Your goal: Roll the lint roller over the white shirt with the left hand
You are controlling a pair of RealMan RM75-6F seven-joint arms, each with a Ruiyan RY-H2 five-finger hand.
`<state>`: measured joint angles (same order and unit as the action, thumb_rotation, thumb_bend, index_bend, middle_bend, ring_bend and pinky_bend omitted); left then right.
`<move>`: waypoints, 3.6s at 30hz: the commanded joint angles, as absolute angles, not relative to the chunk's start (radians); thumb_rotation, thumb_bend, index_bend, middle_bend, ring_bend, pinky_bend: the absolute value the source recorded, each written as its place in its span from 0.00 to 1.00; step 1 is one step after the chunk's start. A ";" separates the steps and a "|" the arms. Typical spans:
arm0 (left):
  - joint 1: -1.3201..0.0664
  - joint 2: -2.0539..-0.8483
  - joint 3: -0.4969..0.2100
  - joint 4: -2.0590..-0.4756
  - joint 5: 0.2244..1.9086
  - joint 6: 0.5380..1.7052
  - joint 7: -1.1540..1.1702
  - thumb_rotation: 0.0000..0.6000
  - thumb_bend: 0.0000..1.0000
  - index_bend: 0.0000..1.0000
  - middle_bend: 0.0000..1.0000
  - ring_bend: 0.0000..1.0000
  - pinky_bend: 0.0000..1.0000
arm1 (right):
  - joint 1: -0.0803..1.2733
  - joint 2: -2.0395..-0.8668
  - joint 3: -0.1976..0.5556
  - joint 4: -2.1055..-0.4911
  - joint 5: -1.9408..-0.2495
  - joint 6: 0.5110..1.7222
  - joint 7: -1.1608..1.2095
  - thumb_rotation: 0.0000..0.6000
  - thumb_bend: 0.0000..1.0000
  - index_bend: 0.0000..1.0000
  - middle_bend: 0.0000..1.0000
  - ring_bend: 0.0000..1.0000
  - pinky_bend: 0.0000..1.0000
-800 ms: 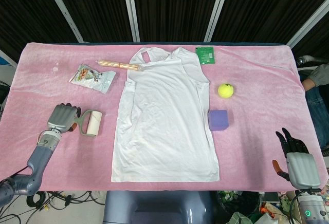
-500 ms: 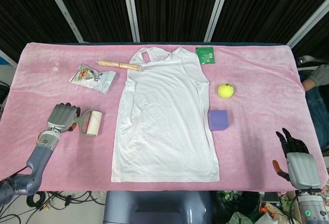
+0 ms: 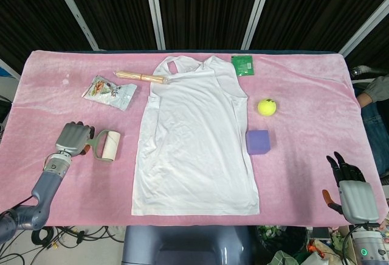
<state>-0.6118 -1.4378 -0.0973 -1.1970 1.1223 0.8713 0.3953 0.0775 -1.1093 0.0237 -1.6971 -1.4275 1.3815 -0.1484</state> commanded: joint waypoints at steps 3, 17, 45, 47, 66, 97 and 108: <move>-0.612 -1.441 -0.092 -1.193 1.117 0.868 0.401 1.00 0.32 0.50 0.49 0.32 0.40 | 0.077 -1.108 0.023 -1.699 -1.426 1.380 -0.148 1.00 0.28 0.04 0.00 0.15 0.15; -0.607 -1.462 -0.080 -1.161 1.175 0.889 0.323 1.00 0.54 0.61 0.60 0.47 0.67 | 0.077 -1.103 0.025 -1.712 -1.410 1.370 -0.139 1.00 0.28 0.04 0.00 0.15 0.15; -0.683 -1.181 -0.178 -1.625 1.110 0.896 0.443 1.00 0.55 0.66 0.65 0.51 0.68 | 0.074 -1.095 0.027 -1.733 -1.387 1.362 -0.128 1.00 0.28 0.04 0.00 0.15 0.15; -0.709 -1.177 -0.197 -1.663 1.054 0.876 0.472 1.00 0.55 0.66 0.65 0.51 0.69 | 0.074 -1.094 0.028 -1.733 -1.386 1.361 -0.127 1.00 0.28 0.04 0.00 0.15 0.15; -1.017 -1.314 -0.191 -1.644 0.635 0.760 0.722 1.00 0.56 0.67 0.65 0.51 0.69 | 0.073 -1.088 0.033 -1.742 -1.367 1.354 -0.112 1.00 0.28 0.04 0.00 0.15 0.15; -1.199 -1.500 -0.093 -1.534 0.375 0.833 0.884 1.00 0.56 0.68 0.66 0.52 0.69 | 0.074 -1.082 0.031 -1.748 -1.367 1.349 -0.100 1.00 0.28 0.04 0.00 0.15 0.15; -1.270 -1.538 -0.127 -1.517 0.330 0.841 0.900 1.00 0.56 0.68 0.66 0.52 0.69 | 0.075 -1.084 0.031 -1.748 -1.364 1.347 -0.100 1.00 0.28 0.04 0.00 0.15 0.15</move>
